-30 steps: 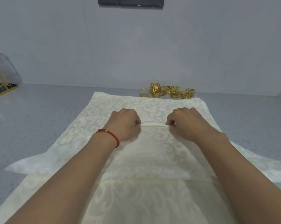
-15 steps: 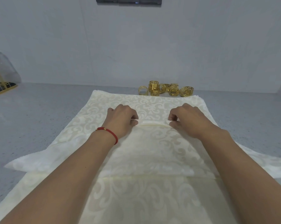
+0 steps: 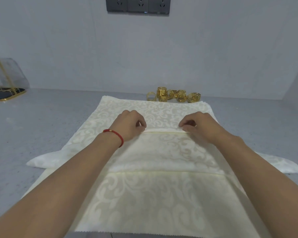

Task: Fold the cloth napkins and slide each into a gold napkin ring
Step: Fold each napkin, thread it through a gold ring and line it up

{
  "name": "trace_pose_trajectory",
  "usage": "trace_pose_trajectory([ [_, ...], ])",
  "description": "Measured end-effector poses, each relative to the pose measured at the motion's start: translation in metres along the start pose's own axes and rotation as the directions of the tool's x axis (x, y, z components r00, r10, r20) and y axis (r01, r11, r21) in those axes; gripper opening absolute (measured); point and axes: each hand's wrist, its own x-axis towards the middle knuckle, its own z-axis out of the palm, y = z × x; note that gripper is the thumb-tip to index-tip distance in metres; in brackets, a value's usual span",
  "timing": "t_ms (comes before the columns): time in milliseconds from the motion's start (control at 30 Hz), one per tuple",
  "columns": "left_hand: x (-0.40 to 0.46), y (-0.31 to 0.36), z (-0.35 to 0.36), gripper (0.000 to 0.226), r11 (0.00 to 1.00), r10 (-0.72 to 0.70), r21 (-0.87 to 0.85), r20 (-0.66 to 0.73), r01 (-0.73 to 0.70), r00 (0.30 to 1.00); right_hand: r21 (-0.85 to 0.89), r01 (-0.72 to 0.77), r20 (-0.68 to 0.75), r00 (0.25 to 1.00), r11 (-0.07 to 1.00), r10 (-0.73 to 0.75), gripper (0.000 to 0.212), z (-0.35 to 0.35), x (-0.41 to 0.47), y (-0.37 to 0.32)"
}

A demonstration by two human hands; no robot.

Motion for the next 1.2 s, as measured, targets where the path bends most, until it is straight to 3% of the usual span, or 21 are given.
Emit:
trace_pose_trajectory([
  [100, -0.005, -0.005, 0.010, 0.022, 0.994, -0.058, -0.091, -0.035, 0.054, 0.998, -0.021, -0.015, -0.018, 1.000, 1.000, 0.015, 0.010, 0.010, 0.000, 0.011],
  [167, -0.005, -0.004, 0.013, 0.013, 0.992, -0.079, -0.095, -0.020, 0.077, 0.997, -0.068, -0.024, -0.022, 1.000, 0.997, 0.022, 0.005, 0.012, -0.002, 0.011],
  [233, -0.005, -0.001, 0.012, 0.006, 0.999, -0.048, 0.008, -0.036, 0.048, 0.998, -0.140, 0.027, -0.027, 0.999, 0.990, -0.031, 0.008, 0.010, -0.005, 0.007],
  [300, -0.007, 0.004, 0.010, 0.008, 0.975, 0.039, 0.218, -0.042, -0.029, 0.998, -0.288, 0.112, -0.002, 0.993, 0.951, -0.117, 0.010, 0.007, -0.010, 0.002],
  [400, -0.013, 0.009, 0.006, 0.025, 0.837, 0.266, 0.496, 0.005, -0.233, 0.964, -0.545, 0.289, 0.058, 0.949, 0.787, -0.309, 0.015, 0.005, -0.018, -0.002],
  [467, -0.017, 0.008, 0.002, 0.035, 0.778, 0.349, 0.524, 0.098, -0.346, 0.932, -0.614, 0.391, 0.117, 0.904, 0.685, -0.411, 0.009, 0.004, -0.023, 0.000],
  [533, -0.018, 0.005, -0.002, 0.036, 0.809, 0.320, 0.455, 0.189, -0.371, 0.928, -0.595, 0.393, 0.157, 0.912, 0.701, -0.378, 0.008, 0.003, -0.026, 0.004],
  [600, -0.021, 0.004, -0.007, 0.028, 0.889, 0.228, 0.349, 0.224, -0.296, 0.948, -0.471, 0.273, 0.153, 0.962, 0.838, -0.227, 0.016, -0.002, -0.026, 0.003],
  [667, -0.024, 0.003, -0.005, 0.015, 0.963, 0.149, 0.204, 0.135, -0.175, 0.980, -0.249, 0.141, 0.060, 0.990, 0.958, -0.130, 0.019, -0.004, -0.027, 0.005],
  [733, -0.026, 0.004, -0.001, 0.016, 0.993, 0.079, 0.090, 0.021, -0.081, 0.997, -0.101, 0.071, -0.047, 0.996, 0.992, -0.076, 0.019, -0.003, -0.030, 0.011],
  [833, -0.027, 0.000, 0.005, 0.015, 0.999, -0.040, -0.033, -0.049, 0.039, 0.998, -0.105, 0.071, -0.024, 0.997, 0.992, -0.074, 0.022, 0.002, -0.031, 0.015],
  [1000, -0.023, -0.004, 0.007, 0.012, 0.986, 0.027, 0.166, -0.016, -0.024, 1.000, -0.309, 0.126, 0.001, 0.991, 0.942, -0.133, 0.007, -0.001, -0.030, 0.008],
  [1100, -0.029, 0.001, 0.002, 0.008, 0.931, 0.125, 0.347, -0.010, -0.114, 0.992, -0.508, 0.230, 0.041, 0.969, 0.830, -0.244, 0.014, -0.005, -0.038, -0.002],
  [1200, -0.036, 0.003, -0.003, 0.025, 0.847, 0.258, 0.465, 0.062, -0.257, 0.964, -0.616, 0.378, 0.120, 0.912, 0.691, -0.392, 0.009, -0.002, -0.049, -0.008],
])
